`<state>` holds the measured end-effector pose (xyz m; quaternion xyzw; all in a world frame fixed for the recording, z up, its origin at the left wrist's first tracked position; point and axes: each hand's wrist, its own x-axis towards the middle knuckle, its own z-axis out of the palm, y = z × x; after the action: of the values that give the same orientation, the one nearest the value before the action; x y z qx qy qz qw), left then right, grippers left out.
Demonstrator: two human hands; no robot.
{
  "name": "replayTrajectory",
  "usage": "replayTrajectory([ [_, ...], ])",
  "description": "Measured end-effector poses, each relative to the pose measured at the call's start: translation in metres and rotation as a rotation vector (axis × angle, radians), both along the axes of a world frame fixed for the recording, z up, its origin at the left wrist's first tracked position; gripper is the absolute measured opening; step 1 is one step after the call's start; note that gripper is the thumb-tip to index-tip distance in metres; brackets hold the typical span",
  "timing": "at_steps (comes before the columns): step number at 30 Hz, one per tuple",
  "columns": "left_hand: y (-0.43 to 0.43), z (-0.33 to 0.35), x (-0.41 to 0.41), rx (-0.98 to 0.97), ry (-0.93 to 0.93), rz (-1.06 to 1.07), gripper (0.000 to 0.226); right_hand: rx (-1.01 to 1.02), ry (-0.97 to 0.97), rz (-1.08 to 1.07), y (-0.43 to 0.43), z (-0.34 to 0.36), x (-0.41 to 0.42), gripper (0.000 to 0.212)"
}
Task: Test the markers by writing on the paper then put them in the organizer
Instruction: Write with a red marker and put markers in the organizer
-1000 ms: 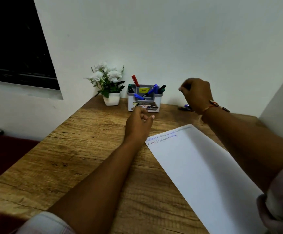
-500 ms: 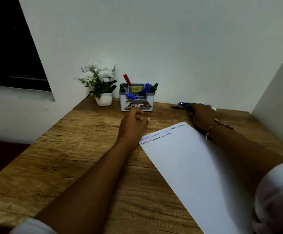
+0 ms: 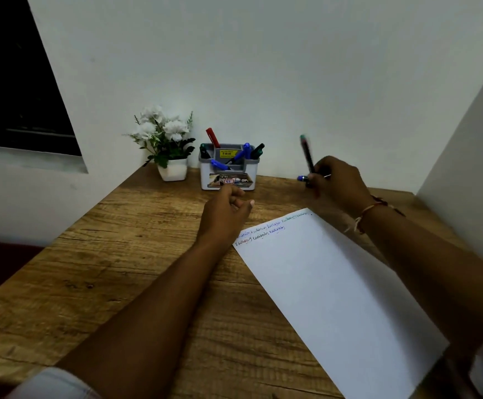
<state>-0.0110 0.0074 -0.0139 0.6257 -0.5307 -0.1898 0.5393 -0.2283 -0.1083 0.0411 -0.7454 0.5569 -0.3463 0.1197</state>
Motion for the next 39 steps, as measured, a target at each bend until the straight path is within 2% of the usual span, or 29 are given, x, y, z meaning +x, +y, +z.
replayTrajectory([
  [2, 0.002, 0.003, -0.003, -0.027, -0.019, -0.031, 0.021, 0.099, -0.201, 0.033, 0.018, 0.008, -0.001, 0.021],
  [5, 0.009, 0.009, -0.012, -0.072, -0.053, -0.132, 0.026, 0.346, -0.629, 0.172, 0.051, 0.010, -0.004, 0.028],
  [7, 0.013, 0.011, -0.018, -0.084, -0.099, -0.218, 0.029, 0.455, -0.838, 0.242, 0.076, 0.005, -0.005, 0.031],
  [10, 0.017, 0.012, -0.025, -0.088, -0.136, -0.299, 0.023, 0.552, -0.948, 0.300, 0.100, -0.010, -0.005, 0.028],
  [13, 0.016, 0.009, -0.024, -0.111, -0.172, -0.336, 0.018, 0.621, -1.035, 0.295, 0.108, -0.024, -0.005, 0.012],
  [16, 0.016, 0.007, -0.025, -0.126, -0.211, -0.375, 0.013, 0.661, -1.054, 0.379, 0.112, -0.029, -0.007, 0.005],
  [19, 0.017, 0.009, -0.027, -0.116, -0.231, -0.421, 0.012, 0.640, -1.011, 0.382, 0.113, -0.028, -0.006, 0.013],
  [22, 0.019, 0.011, -0.031, -0.089, -0.156, -0.481, 0.018, 0.590, -0.947, 0.403, 0.114, -0.027, -0.007, 0.017],
  [26, 0.021, 0.011, -0.035, -0.079, -0.102, -0.518, 0.027, 0.578, -0.888, 0.459, 0.116, -0.027, -0.007, 0.033],
  [29, 0.021, 0.011, -0.032, -0.050, -0.010, -0.513, 0.027, 0.593, -0.916, 0.494, 0.116, -0.026, -0.006, 0.019],
  [33, 0.020, 0.011, -0.029, -0.030, 0.056, -0.518, 0.026, 0.627, -0.961, 0.566, 0.117, -0.024, -0.007, 0.022],
  [36, 0.017, 0.011, -0.027, -0.042, 0.016, -0.479, 0.018, 0.596, -0.892, 0.523, 0.117, -0.022, -0.007, 0.024],
  [39, 0.012, 0.009, -0.021, -0.009, -0.012, -0.339, 0.010, 0.568, -0.874, 0.398, 0.111, -0.016, -0.013, 0.030],
])
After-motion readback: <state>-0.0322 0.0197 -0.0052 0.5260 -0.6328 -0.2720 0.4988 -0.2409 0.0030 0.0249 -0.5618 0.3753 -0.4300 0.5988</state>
